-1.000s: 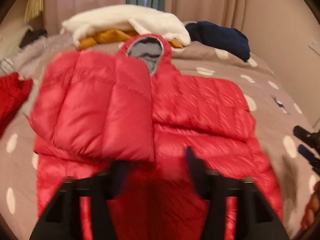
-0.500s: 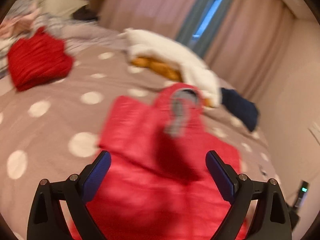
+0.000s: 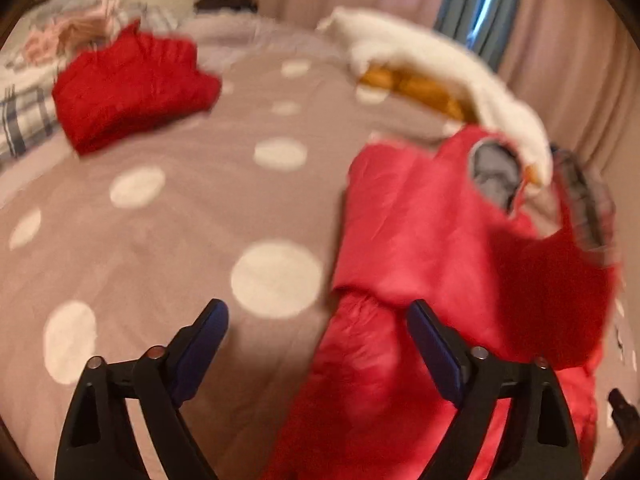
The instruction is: Fold large clothes
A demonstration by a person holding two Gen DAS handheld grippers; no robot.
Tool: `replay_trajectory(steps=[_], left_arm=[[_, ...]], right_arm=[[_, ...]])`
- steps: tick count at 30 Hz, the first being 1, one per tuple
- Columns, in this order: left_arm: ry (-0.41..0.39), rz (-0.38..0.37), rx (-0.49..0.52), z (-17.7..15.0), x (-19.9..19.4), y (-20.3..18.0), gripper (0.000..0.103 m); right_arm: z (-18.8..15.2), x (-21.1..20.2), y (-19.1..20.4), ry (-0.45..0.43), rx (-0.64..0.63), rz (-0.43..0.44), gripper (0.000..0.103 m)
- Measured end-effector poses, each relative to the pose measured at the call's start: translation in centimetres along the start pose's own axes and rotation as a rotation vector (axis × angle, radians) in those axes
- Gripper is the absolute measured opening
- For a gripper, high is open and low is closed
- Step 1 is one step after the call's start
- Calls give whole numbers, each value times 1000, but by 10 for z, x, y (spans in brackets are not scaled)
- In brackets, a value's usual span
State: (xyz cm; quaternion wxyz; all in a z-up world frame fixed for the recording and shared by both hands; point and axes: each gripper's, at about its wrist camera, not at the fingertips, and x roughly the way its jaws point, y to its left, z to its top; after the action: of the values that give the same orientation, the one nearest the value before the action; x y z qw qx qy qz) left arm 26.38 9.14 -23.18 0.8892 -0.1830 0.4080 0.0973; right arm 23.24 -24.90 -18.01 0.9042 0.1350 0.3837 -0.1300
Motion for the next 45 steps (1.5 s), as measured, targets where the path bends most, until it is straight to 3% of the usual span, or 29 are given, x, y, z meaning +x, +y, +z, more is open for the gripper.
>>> replay_trajectory(steps=[2,4,11,15,19,21,22,23,24,26,28,31,33,35,38,42,45], left_arm=[[57,-68,-32,-6,13,11,85],[93,-64,-50,-8,24,15,86],[72,-54,-61,-8,28,13,86],[49,-51,-78,-11,27,14,86],[46,-63,-104,-12,28,17,86],[48,-62,-103,-11,28,16,86],[50,-60,-101,-12,28,16,86],[50,-58,-100,-12,27,17,86],[51,-59,-100,-12,28,17,86],[54,-61,-100,-9,28,16,86],[54,-63,-99,-10,28,16,86],[55,-55,-89,-11,29,14,87],[57,-43,-74,-12,30,11,88],[56,-29,-62,-12,30,9,88],[59,-32,-66,-12,31,10,88],[57,-24,-65,-12,31,9,88],[56,-19,-62,-12,31,8,88]], right_arm=[[-1,-3,8,0,-24,21,72],[-2,-11,23,-9,-60,58,75],[8,-30,119,-39,-180,304,99],[-1,-20,169,-17,-235,355,99],[1,5,195,67,-149,447,99],[-1,20,206,107,-151,409,95],[-3,32,210,135,-152,381,80],[-7,44,211,169,-148,365,59],[-8,49,213,193,-146,367,51],[-9,58,205,207,-113,361,29],[-1,52,194,168,-82,370,23],[16,41,169,125,-10,395,23],[24,38,151,98,-3,350,26],[27,38,130,85,-2,292,44],[29,44,89,81,90,214,64],[31,38,37,60,215,83,64],[30,30,28,69,215,105,66]])
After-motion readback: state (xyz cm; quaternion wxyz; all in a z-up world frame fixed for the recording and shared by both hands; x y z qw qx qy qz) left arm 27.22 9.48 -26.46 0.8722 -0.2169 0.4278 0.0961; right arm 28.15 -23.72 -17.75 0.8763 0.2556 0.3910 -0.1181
